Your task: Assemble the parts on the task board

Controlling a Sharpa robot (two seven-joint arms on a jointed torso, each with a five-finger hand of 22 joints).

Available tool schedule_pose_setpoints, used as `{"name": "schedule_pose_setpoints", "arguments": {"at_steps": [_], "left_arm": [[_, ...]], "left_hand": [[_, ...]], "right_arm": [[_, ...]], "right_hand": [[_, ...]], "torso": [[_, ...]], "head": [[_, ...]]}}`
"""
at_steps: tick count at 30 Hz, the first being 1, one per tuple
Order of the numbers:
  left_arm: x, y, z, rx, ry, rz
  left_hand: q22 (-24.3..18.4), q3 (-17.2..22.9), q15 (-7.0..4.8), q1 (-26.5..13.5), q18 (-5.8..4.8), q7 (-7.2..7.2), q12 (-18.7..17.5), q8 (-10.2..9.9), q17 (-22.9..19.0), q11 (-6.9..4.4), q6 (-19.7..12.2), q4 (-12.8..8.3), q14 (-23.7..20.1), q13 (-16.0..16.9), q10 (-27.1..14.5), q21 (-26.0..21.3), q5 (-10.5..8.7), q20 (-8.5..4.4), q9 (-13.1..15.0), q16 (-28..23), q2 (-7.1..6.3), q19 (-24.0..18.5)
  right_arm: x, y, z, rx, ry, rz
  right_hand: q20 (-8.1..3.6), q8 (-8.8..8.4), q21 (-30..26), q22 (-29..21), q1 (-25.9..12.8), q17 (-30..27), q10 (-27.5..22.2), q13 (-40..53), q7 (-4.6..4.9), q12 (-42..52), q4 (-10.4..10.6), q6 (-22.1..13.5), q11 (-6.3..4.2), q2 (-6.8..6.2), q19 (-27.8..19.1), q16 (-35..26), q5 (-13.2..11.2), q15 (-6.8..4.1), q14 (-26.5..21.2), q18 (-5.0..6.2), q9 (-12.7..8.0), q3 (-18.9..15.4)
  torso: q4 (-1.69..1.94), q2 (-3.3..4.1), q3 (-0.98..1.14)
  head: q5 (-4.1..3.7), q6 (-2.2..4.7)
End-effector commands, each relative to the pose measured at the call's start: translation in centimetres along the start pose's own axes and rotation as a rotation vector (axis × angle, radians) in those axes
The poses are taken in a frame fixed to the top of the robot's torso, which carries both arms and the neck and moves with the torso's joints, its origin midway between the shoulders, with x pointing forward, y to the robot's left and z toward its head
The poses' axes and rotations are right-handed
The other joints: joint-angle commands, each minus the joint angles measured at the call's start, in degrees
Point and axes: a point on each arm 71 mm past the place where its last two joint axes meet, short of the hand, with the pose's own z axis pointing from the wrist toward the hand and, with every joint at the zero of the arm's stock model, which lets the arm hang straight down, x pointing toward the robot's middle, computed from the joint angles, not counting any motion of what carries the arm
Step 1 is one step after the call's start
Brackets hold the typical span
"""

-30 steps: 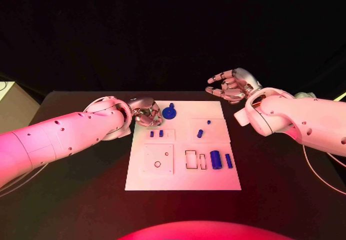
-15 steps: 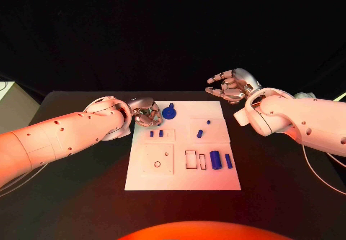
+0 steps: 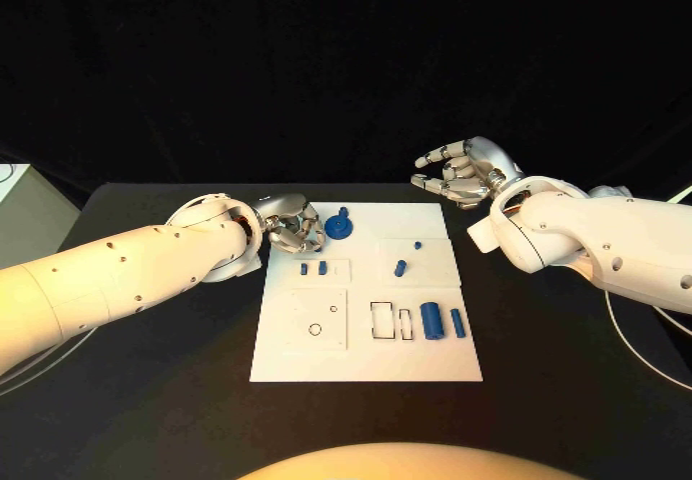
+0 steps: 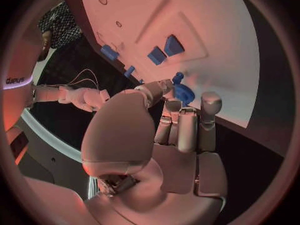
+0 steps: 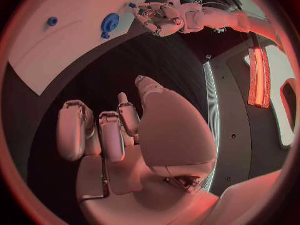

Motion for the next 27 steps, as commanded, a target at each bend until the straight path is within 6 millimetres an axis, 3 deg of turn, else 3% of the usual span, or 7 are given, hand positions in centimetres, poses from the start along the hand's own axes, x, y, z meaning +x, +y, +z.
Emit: {"name": "schedule_pose_setpoints", "arguments": {"at_steps": [1,15,17,20,21,23,27], "left_arm": [[-0.3,-0.3,0.0,0.029,-0.038,-0.027],[-1.3,0.1,-0.5,0.066,-0.109,-0.141],[-1.8,0.4,-0.7,0.060,-0.141,-0.201],[-2.8,1.2,-1.3,0.046,-0.207,-0.340],[-3.1,1.5,-1.6,0.041,-0.230,-0.398],[-3.7,2.1,-2.1,0.033,-0.265,-0.505],[-4.3,3.1,-3.2,0.020,-0.308,-0.693]], "left_hand": [[0.01,0.34,0.42,-0.62,-0.80,0.10,-0.35,-0.39,-0.07,0.06,-0.62,0.16,0.12,-0.28,-0.65,0.16,0.39,0.27,-0.13,0.27,-0.35,-0.07],[-0.60,0.11,0.53,-1.98,-0.64,0.21,-0.78,-1.02,-1.28,0.17,-1.37,0.59,-0.52,-1.54,-1.70,-0.39,0.46,0.42,-0.30,0.06,-1.34,-0.79],[-3.65,0.56,0.79,-2.35,0.12,0.43,-5.49,-1.36,-5.68,0.46,-1.76,0.93,-2.98,-10.15,-8.45,-2.81,0.47,0.59,-0.32,-1.04,-1.28,-4.03],[-10.86,1.44,1.45,-2.46,1.75,1.09,-8.82,-2.05,-15.63,1.21,-2.82,1.15,-8.98,-12.98,-10.08,-9.02,0.52,1.06,-0.38,-4.44,-1.13,-11.38],[-12.37,1.64,1.58,-2.41,2.05,1.19,-9.65,-2.12,-17.91,1.33,-2.96,1.11,-10.40,-13.63,-10.16,-10.48,0.51,1.19,-0.34,-5.44,-1.14,-12.82],[-14.15,2.70,2.38,-2.09,2.06,1.93,-14.38,-2.63,-31.49,2.28,-3.99,0.92,-19.24,-16.96,-11.29,-13.58,0.46,1.86,-0.30,-12.00,-0.91,-14.32],[-16.24,2.68,3.27,-2.04,2.04,2.65,-21.87,-2.97,-39.86,3.25,-4.60,0.49,-24.89,-22.69,-11.18,-17.27,0.39,2.70,-0.04,-18.88,-0.82,-15.29]], "right_arm": [[0.1,0.1,0.0,-0.012,0.006,0.000],[0.1,0.0,0.1,-0.006,0.006,0.001],[0.0,-0.1,0.1,-0.002,0.009,0.000],[-0.1,-0.3,0.2,0.002,0.013,-0.008],[-0.1,-0.3,0.2,0.000,0.015,-0.015],[-0.2,-0.3,0.2,-0.011,0.023,-0.038],[0.0,-0.3,0.2,-0.043,0.064,-0.107]], "right_hand": [[-0.26,0.40,-0.18,4.67,-0.33,6.98,0.24,0.55,-0.19,0.15,0.00,0.15,-0.33,-0.39,0.01,-0.36,0.23,-0.50,3.96,0.99,-0.06,0.45],[-0.27,0.41,-0.23,4.65,-0.33,6.95,0.20,0.50,-0.19,0.11,-0.05,0.13,-0.34,-0.40,0.01,-0.38,0.24,-0.51,3.95,1.00,-0.08,0.61],[-0.27,0.41,-0.27,4.63,-0.32,6.87,0.15,0.44,-0.19,0.05,-0.05,0.13,-0.34,-0.41,0.00,-0.42,0.24,-0.51,3.93,1.00,-0.08,0.62],[-0.27,0.48,-2.05,3.52,0.11,6.24,-1.58,-1.30,-0.19,-1.75,-0.40,0.14,-0.35,-0.60,-0.75,-0.81,0.17,-0.53,3.74,1.38,-0.11,1.14],[-0.31,0.78,-3.48,2.70,0.56,5.94,-7.84,-8.24,-0.27,-9.11,-0.59,0.59,-0.51,-0.71,-1.39,-1.06,0.24,-0.62,3.61,1.64,-0.08,2.25],[-0.55,1.03,-4.73,2.00,1.35,3.37,-13.87,-16.86,-0.43,-18.35,-0.97,1.04,-0.69,-1.14,-1.84,-2.61,0.32,-0.87,2.92,1.88,-0.10,4.29],[-0.70,1.59,-7.99,0.19,3.47,-0.32,-20.53,-31.13,-0.35,-34.50,-2.36,2.33,-0.71,-2.79,-3.20,-5.05,0.17,-1.07,1.77,2.41,-0.10,10.98]], "torso": [[-0.02,0.01,0.02],[-0.07,0.06,0.04],[-0.08,0.06,0.04],[-0.04,-0.01,0.08],[-0.04,-0.04,0.09],[0.04,-0.05,0.14],[-0.07,-0.01,0.03]], "head": [[-0.01,0.03],[0.00,0.30],[0.00,0.36],[-0.09,0.49],[-0.10,0.50],[-0.23,0.70],[-0.12,1.01]]}}
